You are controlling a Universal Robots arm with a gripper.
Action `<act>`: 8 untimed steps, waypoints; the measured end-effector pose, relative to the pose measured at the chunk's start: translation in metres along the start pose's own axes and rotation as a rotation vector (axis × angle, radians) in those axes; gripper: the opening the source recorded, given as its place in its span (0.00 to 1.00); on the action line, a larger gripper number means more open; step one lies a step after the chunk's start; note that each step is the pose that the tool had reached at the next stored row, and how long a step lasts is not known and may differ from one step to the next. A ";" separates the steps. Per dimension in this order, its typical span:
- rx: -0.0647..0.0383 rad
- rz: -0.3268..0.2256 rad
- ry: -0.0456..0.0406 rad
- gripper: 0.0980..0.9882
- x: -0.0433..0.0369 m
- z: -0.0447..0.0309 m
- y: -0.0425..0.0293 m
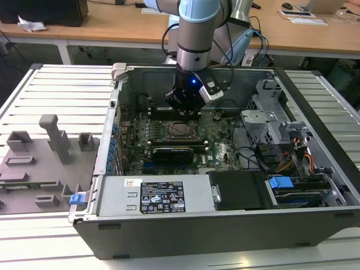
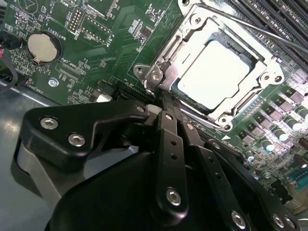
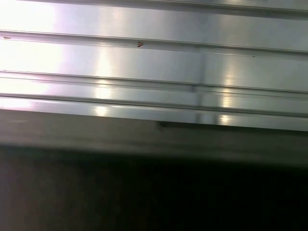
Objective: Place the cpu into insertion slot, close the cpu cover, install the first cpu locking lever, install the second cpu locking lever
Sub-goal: 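Install the first cpu locking lever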
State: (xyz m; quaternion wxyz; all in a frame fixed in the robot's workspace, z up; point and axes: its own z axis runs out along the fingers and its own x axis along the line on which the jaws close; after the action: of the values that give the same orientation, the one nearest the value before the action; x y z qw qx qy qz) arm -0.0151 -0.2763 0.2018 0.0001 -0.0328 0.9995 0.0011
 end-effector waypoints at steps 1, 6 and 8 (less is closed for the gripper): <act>0.000 0.000 -0.0005 0.01 0.0000 -0.0010 0.0001; -0.001 0.000 -0.0004 0.01 -0.0001 -0.0104 0.0001; 0.000 0.000 -0.0002 0.01 0.0000 -0.0105 -0.0006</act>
State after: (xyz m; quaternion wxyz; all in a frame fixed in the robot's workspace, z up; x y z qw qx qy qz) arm -0.0151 -0.2769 0.2124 0.0002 -0.0328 0.9995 0.0012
